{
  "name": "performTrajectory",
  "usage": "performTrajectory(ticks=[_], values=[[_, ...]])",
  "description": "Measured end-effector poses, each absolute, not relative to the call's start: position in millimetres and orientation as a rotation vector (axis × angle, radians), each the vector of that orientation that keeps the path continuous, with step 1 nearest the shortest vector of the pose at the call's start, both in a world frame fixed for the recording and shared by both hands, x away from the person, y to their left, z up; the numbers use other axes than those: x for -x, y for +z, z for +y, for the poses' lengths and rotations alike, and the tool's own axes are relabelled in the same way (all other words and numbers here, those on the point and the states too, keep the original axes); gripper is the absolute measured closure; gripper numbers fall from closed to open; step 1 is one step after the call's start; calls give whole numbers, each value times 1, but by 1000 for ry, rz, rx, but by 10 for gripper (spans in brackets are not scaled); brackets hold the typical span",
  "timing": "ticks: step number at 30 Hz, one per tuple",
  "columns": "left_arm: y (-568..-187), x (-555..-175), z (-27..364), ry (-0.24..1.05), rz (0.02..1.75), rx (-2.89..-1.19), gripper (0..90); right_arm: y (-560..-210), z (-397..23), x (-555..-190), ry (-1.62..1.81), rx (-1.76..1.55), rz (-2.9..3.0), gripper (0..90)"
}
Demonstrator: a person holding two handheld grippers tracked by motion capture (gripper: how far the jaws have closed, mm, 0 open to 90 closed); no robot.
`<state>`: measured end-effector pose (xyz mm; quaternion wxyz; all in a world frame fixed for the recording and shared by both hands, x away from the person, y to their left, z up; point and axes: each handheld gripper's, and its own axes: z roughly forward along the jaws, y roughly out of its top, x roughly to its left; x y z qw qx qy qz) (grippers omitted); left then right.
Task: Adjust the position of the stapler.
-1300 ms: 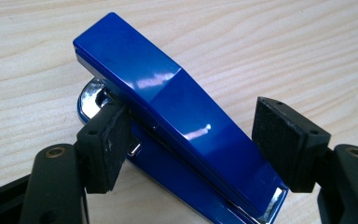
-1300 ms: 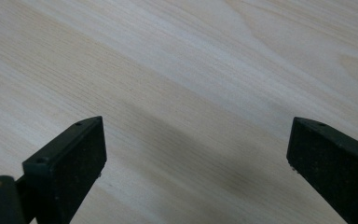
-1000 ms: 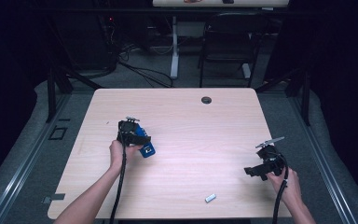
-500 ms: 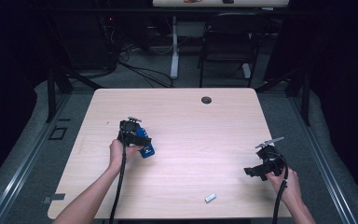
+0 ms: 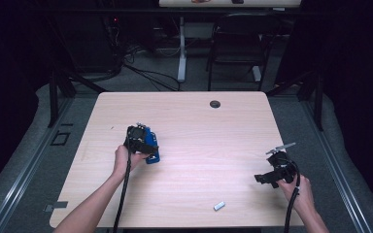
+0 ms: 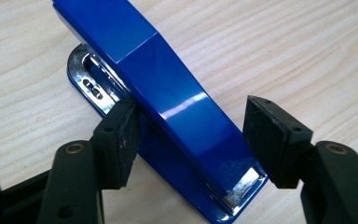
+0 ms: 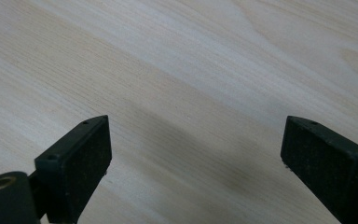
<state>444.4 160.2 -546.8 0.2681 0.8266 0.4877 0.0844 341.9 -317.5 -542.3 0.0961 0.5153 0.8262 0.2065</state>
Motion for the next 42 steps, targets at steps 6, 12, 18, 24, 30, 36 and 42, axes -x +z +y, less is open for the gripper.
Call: performTrajectory(ticks=[6,12,18,24,30,36,42], values=[[-546,-443,157,214,1264,-2265,444,-544,-318,-342,616,-1531,2454,83],[-546,-440,153,235,1193,-2318,517,-545,-318,-343,612,-1539,2462,84],[-545,-438,155,190,1146,-2336,580,-545,-318,-343,615,-1531,2460,85],[-545,-437,157,166,1122,-2334,603,-544,-318,-344,608,-1536,2471,86],[-543,-438,153,212,1172,-2286,546,-543,-317,-343,628,-1546,2464,86],[-543,-442,150,254,1212,-2226,490,-543,-316,-344,619,-1546,2474,87],[-546,-446,148,264,1216,-2211,522,-543,-317,-340,631,-1556,2468,88]])
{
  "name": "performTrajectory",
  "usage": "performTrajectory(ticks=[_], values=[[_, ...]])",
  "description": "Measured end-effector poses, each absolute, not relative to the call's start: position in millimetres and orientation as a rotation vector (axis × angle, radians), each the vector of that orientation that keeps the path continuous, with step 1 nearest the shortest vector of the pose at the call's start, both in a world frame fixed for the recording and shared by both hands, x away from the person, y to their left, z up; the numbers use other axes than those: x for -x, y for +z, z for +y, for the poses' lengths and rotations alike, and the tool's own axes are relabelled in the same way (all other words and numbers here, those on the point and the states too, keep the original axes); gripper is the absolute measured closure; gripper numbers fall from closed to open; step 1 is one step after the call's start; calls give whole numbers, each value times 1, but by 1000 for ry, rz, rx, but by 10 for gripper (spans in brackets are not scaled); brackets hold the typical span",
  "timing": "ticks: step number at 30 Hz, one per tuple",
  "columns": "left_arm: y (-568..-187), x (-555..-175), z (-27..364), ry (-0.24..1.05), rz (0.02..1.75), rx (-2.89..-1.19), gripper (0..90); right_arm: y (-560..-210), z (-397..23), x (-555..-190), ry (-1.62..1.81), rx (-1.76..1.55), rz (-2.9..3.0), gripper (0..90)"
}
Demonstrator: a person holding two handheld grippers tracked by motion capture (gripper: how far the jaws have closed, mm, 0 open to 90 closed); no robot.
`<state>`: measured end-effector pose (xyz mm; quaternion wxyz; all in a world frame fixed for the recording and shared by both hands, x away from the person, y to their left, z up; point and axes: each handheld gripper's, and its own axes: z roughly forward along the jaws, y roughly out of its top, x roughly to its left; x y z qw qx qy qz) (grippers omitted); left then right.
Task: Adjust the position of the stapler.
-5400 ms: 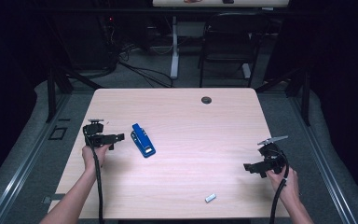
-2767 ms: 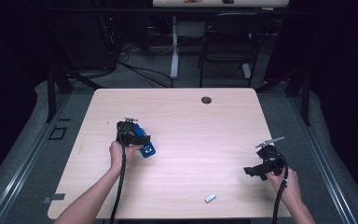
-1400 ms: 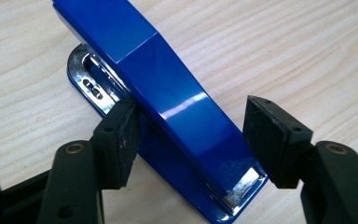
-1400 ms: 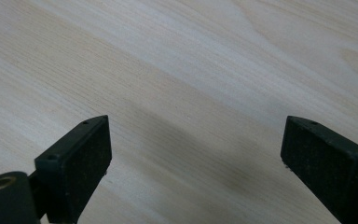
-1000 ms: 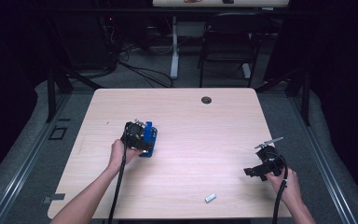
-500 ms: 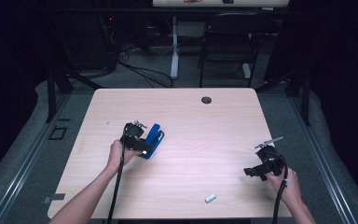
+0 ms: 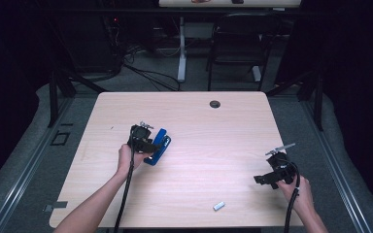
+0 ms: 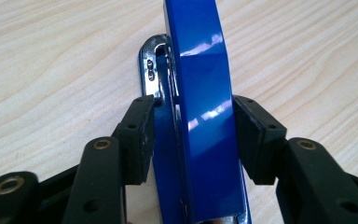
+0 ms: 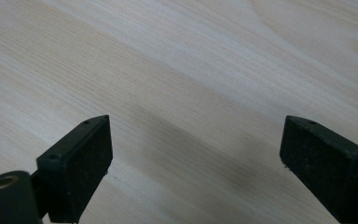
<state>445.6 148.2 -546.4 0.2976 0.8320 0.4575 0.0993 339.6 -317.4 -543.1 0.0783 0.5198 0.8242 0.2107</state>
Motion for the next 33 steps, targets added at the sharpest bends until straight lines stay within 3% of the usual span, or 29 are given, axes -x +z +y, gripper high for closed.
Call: performTrajectory(ticks=[5,33], values=[[-547,-445,142,291,1174,-2243,611,-543,-321,-336,638,-1565,2451,89],[-546,-442,146,282,1086,-2269,662,-543,-318,-338,635,-1536,2476,91]])
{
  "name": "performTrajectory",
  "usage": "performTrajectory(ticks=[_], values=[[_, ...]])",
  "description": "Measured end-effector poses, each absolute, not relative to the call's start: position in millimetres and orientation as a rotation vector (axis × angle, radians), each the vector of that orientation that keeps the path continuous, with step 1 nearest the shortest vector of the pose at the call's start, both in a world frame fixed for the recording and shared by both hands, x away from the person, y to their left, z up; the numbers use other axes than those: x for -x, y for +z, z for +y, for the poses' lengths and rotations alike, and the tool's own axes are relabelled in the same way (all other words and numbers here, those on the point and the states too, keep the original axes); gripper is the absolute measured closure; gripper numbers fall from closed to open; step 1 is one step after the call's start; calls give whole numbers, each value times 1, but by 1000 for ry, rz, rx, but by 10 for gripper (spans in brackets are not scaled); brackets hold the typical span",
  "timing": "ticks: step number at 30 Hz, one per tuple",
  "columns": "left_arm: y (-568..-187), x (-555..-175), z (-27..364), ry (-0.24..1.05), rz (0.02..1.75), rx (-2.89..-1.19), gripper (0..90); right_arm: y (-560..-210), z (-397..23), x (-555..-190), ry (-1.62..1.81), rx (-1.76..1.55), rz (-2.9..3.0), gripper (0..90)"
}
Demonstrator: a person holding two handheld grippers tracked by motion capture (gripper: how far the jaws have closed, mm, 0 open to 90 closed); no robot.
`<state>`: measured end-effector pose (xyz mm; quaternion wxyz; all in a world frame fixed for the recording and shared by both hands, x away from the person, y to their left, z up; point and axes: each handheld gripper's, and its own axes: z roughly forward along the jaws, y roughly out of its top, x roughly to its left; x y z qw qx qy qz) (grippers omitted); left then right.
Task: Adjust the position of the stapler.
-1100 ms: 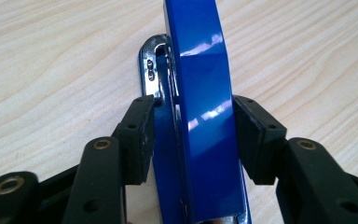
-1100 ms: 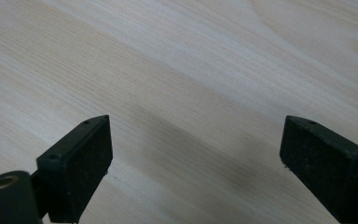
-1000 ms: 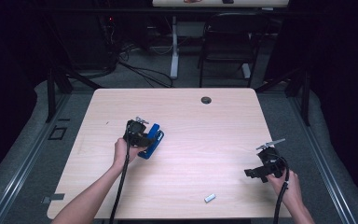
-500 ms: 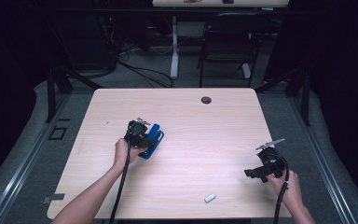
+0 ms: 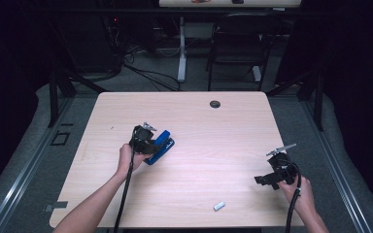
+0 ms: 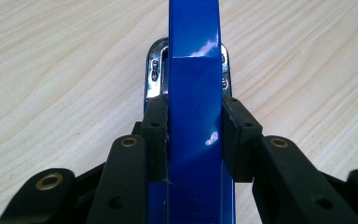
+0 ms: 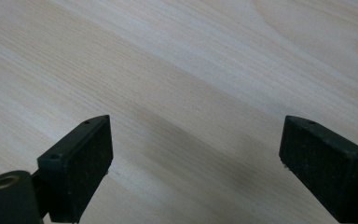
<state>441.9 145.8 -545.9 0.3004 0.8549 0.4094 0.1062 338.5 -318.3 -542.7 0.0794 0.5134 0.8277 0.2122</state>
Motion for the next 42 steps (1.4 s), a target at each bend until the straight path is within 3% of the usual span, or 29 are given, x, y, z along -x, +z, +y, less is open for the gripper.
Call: performTrajectory(ticks=[15,42], values=[[-523,-434,150,287,912,-2258,663,-542,-318,-339,624,-1520,2489,91],[-507,-398,104,170,614,-2275,669,-543,-317,-339,637,-1525,2495,92]])
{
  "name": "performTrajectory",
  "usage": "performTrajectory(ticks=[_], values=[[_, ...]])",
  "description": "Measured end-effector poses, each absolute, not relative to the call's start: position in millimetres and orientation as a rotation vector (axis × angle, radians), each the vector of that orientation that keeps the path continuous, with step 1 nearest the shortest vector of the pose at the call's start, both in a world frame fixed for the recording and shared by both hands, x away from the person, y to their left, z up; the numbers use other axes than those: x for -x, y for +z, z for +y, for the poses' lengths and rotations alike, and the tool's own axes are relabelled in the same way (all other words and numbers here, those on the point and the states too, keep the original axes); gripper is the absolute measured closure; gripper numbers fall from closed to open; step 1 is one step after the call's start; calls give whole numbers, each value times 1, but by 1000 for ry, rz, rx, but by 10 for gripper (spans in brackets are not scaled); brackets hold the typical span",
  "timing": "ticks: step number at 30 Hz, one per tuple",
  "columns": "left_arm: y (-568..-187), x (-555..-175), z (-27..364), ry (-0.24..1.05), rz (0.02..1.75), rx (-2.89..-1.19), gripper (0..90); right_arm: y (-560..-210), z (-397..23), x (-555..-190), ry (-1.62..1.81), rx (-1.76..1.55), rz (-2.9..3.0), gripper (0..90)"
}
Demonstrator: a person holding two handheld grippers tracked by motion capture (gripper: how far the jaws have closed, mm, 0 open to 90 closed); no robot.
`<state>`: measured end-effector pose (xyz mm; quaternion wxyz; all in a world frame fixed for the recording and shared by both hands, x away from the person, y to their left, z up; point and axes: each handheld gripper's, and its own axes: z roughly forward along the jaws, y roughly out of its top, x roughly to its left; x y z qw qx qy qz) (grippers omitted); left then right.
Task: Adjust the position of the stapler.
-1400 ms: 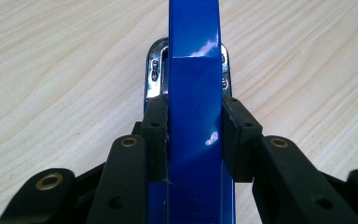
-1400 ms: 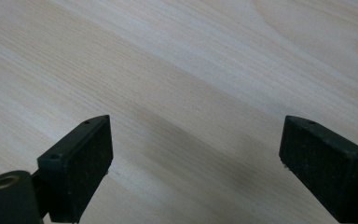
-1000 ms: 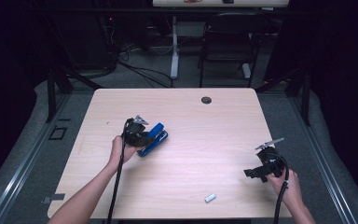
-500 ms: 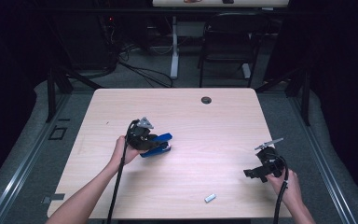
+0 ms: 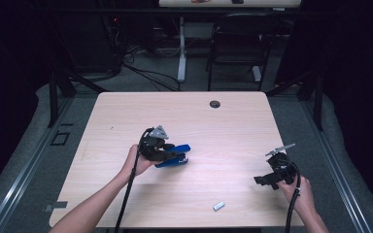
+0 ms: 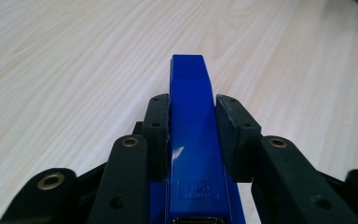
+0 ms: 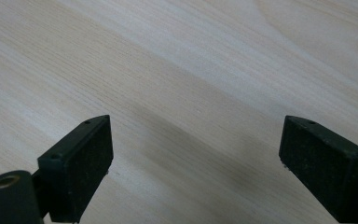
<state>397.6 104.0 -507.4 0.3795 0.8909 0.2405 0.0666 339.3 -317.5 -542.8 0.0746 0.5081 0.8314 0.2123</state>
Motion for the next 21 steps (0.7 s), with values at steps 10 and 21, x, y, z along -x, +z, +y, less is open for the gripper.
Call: performTrajectory(ticks=[10,21], values=[[-510,-377,73,78,482,-2309,669,-543,-318,-339,638,-1522,2503,92],[-518,-365,58,60,379,-2328,669,-544,-317,-340,629,-1529,2505,92]])
